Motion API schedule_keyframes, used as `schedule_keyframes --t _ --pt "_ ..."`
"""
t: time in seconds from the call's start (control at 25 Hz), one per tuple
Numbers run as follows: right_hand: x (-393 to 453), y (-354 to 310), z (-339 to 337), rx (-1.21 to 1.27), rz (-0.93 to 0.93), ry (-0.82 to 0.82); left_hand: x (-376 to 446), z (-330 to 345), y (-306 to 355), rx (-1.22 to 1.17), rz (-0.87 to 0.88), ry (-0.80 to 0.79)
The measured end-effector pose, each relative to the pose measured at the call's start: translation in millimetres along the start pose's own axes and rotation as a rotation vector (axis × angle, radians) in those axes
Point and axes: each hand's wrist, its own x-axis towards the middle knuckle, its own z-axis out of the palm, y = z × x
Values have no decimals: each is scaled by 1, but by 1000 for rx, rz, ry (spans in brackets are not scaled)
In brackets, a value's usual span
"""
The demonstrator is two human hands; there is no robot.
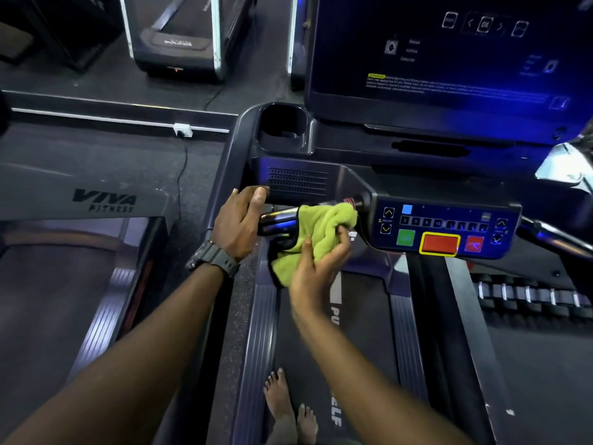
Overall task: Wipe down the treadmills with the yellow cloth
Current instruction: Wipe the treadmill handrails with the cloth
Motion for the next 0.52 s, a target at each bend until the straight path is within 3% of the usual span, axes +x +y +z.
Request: schedule_keyframes --t 0.12,0.24,0.32,0.4,0.52 --pt "-5 8 7 559 495 64 2 0 -13 -36 -31 29" --pt "38 18 -6 955 694 35 3 1 -20 -82 -68 57" --pt "50 20 16 1035 775 27 3 0 -17 -44 -46 34" --pt "38 18 48 999 806 -126 2 0 -13 6 -10 0" --pt "48 27 53 728 790 -202 1 -2 -15 15 13 -19"
